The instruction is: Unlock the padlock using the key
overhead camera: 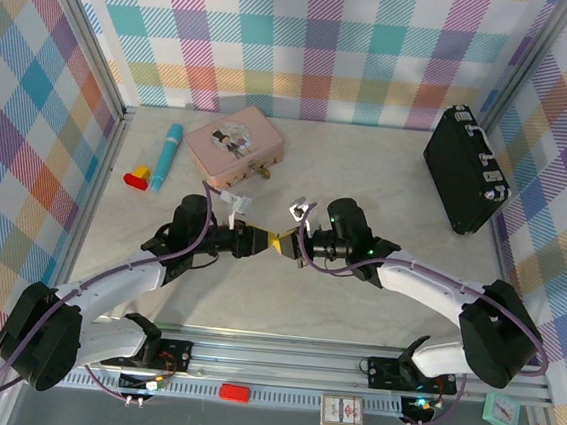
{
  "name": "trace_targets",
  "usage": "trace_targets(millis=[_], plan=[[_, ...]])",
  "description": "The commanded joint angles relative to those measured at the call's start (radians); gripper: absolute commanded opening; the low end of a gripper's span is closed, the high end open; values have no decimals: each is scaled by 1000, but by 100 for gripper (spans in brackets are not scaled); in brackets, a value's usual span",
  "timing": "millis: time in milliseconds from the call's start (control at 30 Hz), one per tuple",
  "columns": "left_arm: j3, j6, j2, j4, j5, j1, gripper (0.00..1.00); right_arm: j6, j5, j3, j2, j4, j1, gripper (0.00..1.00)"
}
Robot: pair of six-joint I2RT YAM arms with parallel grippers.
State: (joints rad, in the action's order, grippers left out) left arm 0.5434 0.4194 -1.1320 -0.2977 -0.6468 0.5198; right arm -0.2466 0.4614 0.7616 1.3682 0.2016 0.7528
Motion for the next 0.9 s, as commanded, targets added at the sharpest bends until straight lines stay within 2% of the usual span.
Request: trace_targets(millis=[0, 200, 633, 867], plan=[[21, -8, -13, -31, -37, 19, 37, -2, -5, 29, -3, 59, -1, 0], [21, -7, -21, -31, -30, 22, 27, -9, -44, 3, -23, 93, -1, 0], [30, -8, -43, -21, -22, 32, 16, -36, -74, -23, -58, 146, 0, 0], [2, 56, -38, -103, 5, 32, 8, -64, -52, -20, -37, 175, -1, 0]])
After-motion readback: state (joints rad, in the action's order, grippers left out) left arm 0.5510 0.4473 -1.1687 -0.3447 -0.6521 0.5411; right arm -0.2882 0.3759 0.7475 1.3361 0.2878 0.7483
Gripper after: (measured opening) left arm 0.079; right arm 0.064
